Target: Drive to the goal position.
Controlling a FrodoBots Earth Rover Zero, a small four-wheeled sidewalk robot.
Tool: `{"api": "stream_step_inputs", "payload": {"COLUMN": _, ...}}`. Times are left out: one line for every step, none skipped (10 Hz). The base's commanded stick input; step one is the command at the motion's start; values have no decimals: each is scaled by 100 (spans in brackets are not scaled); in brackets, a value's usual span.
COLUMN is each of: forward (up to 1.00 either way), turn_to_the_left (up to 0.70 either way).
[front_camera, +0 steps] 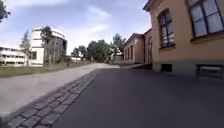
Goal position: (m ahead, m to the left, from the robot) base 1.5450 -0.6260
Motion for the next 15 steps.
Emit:
{"api": "stream_step_inputs", "payload": {"forward": 70, "turn_to_the_left": 0}}
{"api": "stream_step_inputs", "payload": {"forward": 70, "turn_to_the_left": 0}}
{"api": "stream_step_inputs", "payload": {"forward": 70, "turn_to_the_left": 0}}
{"api": "stream_step_inputs", "payload": {"forward": 70, "turn_to_the_left": 0}}
{"api": "stream_step_inputs", "payload": {"forward": 70, "turn_to_the_left": 0}}
{"api": "stream_step_inputs", "payload": {"forward": 70, "turn_to_the_left": 0}}
{"api": "stream_step_inputs", "payload": {"forward": 70, "turn_to_the_left": 0}}
{"api": "stream_step_inputs", "payload": {"forward": 70, "turn_to_the_left": 0}}
{"api": "stream_step_inputs", "payload": {"forward": 70, "turn_to_the_left": 0}}
{"api": "stream_step_inputs", "payload": {"forward": 70, "turn_to_the_left": 0}}
{"api": "stream_step_inputs", "payload": {"forward": 70, "turn_to_the_left": 0}}
{"api": "stream_step_inputs", "payload": {"forward": 70, "turn_to_the_left": 0}}
{"api": "stream_step_inputs", "payload": {"forward": 70, "turn_to_the_left": 0}}
{"api": "stream_step_inputs", "payload": {"forward": 70, "turn_to_the_left": 0}}
{"api": "stream_step_inputs", "payload": {"forward": 70, "turn_to_the_left": 0}}
